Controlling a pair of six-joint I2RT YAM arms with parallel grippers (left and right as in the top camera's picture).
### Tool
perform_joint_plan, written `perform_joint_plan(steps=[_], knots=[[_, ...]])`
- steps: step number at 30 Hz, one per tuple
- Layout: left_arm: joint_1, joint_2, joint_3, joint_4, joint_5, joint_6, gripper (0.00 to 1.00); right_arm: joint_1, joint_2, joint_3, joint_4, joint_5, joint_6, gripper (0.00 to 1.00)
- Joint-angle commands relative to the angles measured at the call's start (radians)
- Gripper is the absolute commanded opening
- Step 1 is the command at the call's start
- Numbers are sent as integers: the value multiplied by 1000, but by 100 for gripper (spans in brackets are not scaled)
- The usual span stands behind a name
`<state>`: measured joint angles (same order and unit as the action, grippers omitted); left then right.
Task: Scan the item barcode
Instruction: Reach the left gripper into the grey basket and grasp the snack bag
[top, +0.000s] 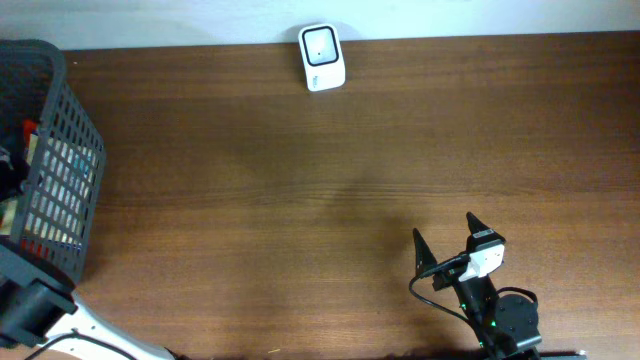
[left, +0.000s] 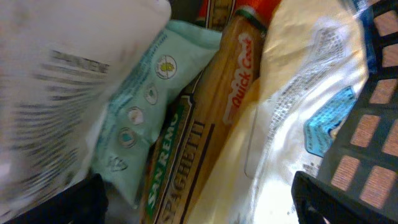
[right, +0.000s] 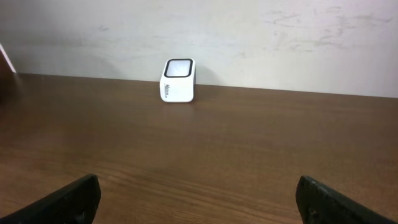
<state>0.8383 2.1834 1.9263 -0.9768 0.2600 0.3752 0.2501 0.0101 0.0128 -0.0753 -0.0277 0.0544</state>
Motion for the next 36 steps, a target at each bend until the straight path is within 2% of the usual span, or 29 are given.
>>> perform_joint_plan(steps=[1, 3, 5, 9, 11, 13, 17, 20, 21, 25, 33, 36], knots=[[-2, 51, 6, 6, 75, 47, 87, -2, -6, -7, -3, -6, 10, 99], [-8, 76, 6, 6, 77, 47, 84, -2, -6, -7, -3, -6, 11, 99], [-12, 101, 4, 5, 77, 46, 75, -2, -6, -7, -3, -6, 10, 99], [-16, 113, 5, 10, 78, 45, 48, -2, -6, -7, -3, -6, 10, 99], [-16, 113, 5, 10, 78, 45, 28, -2, -6, -7, -3, -6, 11, 99], [-16, 109, 14, 9, 78, 20, 15, -2, -6, -7, -3, -6, 11, 99], [-16, 61, 111, -34, 77, -15, 4, -2, -6, -7, -3, -6, 11, 99], [-16, 6, 162, -39, 77, -38, 9, -2, -6, -7, -3, -6, 10, 99], [-16, -27, 167, -39, 77, -38, 22, -2, -6, -7, -3, -6, 10, 99], [-16, -39, 161, -63, 77, -37, 31, -2, -6, -7, -3, -6, 10, 99], [-16, -38, 27, 18, 77, -37, 61, -2, -6, -7, -3, -6, 11, 99], [-16, -37, -48, 79, 77, -37, 62, -2, -6, -7, -3, -6, 10, 99]])
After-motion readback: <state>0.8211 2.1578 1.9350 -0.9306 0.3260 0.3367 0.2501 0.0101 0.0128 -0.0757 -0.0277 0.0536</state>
